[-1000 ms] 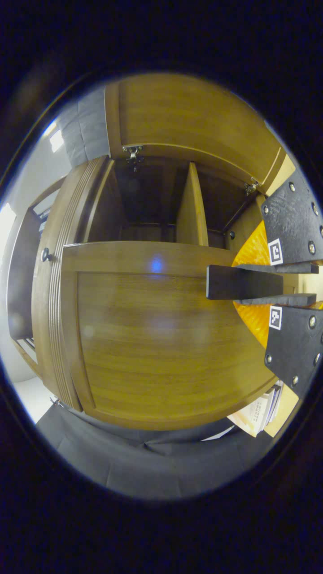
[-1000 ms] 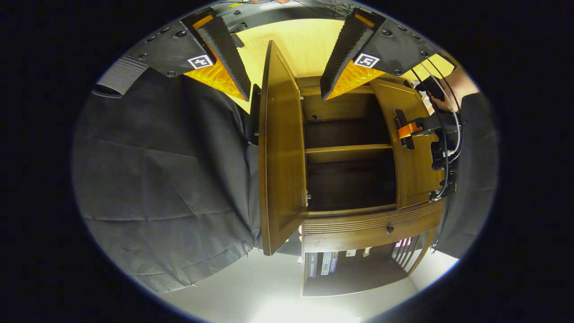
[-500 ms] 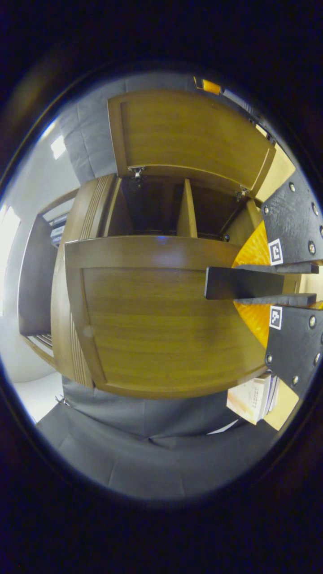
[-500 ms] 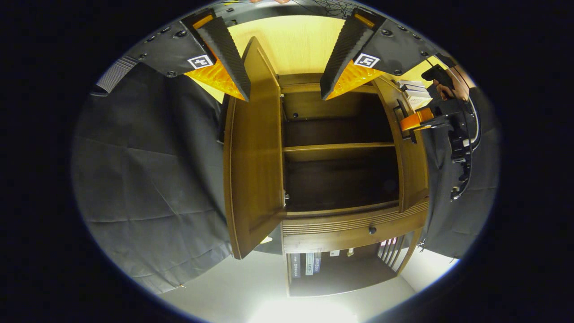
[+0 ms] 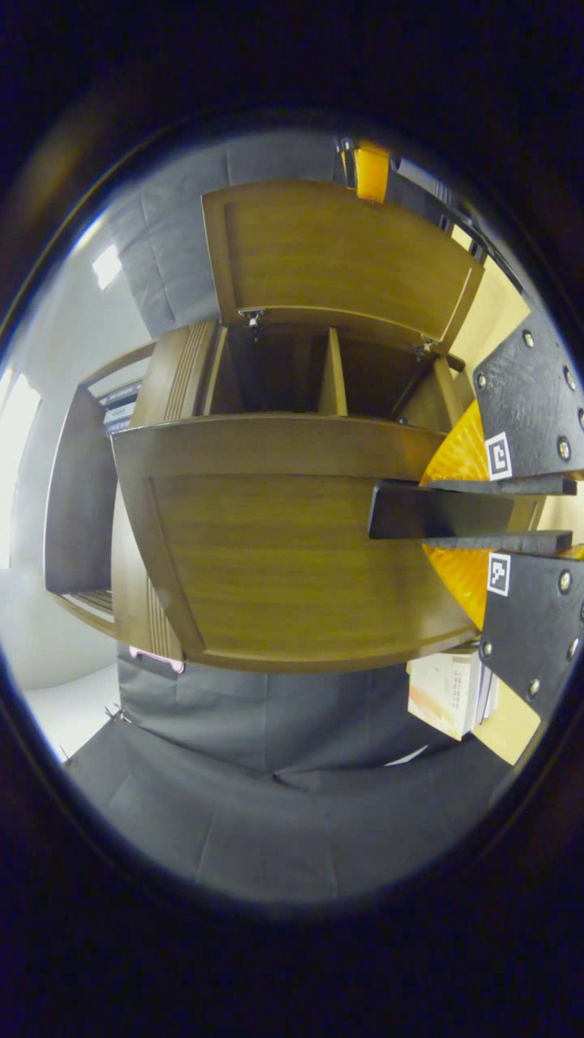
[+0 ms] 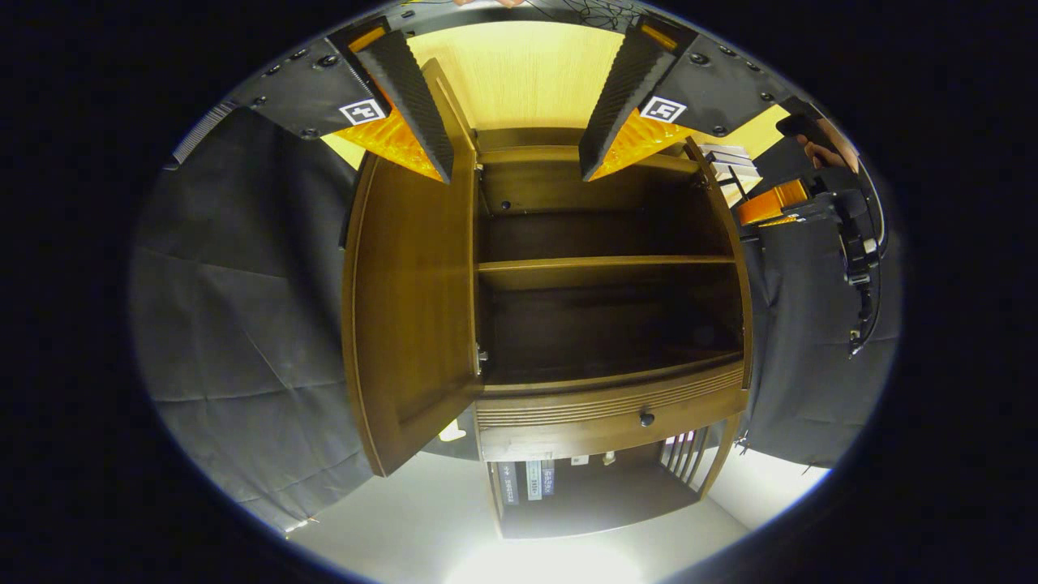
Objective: Open the right door of the double-door shoe cabinet with the right hand, and open the left door with the left hand.
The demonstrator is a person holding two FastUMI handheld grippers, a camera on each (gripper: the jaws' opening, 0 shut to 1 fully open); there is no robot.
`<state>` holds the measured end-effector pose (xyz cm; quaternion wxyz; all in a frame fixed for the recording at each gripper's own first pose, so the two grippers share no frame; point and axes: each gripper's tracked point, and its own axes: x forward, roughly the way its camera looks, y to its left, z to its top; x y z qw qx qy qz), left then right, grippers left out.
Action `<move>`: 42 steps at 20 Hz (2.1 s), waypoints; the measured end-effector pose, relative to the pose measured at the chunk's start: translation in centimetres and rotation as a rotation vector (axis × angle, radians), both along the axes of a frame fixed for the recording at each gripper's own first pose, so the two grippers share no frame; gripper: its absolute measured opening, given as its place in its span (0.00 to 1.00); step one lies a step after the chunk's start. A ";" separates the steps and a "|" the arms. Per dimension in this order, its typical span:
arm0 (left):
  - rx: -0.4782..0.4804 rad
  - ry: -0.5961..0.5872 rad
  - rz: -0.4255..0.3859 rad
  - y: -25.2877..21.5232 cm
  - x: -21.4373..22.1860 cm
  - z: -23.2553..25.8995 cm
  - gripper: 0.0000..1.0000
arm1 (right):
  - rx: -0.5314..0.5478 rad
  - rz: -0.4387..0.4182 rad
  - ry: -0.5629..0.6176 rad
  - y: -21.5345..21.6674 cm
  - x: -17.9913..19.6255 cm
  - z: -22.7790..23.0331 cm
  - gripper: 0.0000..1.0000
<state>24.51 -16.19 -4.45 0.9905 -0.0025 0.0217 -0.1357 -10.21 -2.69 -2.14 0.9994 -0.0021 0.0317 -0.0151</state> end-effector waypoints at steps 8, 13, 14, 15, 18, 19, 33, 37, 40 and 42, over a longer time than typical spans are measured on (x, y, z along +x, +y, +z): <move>-0.017 0.002 0.030 2.1 -1.1 0.4 0.19 | -0.004 0.075 0.003 2.6 1.5 0.0 0.93; -0.031 -0.009 0.025 3.5 -1.8 0.7 0.19 | -0.008 0.103 0.003 3.8 2.3 0.0 0.93; -0.029 -0.012 0.026 3.9 -1.8 0.8 0.14 | -0.010 0.105 0.001 3.9 2.5 0.1 0.93; -0.032 -0.012 0.030 4.3 -1.9 0.8 0.16 | -0.013 0.107 -0.004 4.0 2.6 0.3 0.93; -0.066 -0.022 0.055 5.9 -1.8 1.6 0.19 | -0.018 0.110 -0.010 4.2 3.2 0.6 0.93; -0.083 -0.033 0.058 6.3 -1.7 2.0 0.14 | -0.018 0.112 -0.011 4.3 3.3 0.7 0.93; 0.011 -0.028 0.017 12.2 -2.3 0.9 0.19 | -0.027 0.107 0.013 4.7 5.3 1.1 0.93; 0.035 -0.019 0.048 12.9 -2.5 0.5 0.19 | -0.037 0.087 0.001 3.8 5.9 1.8 0.98; 0.004 -0.034 0.097 13.5 -3.2 1.3 0.18 | -0.031 0.066 -0.023 3.0 6.2 2.9 0.98; -0.014 -0.048 0.128 13.8 -3.7 2.4 0.17 | -0.031 0.052 -0.038 2.3 6.1 3.5 0.93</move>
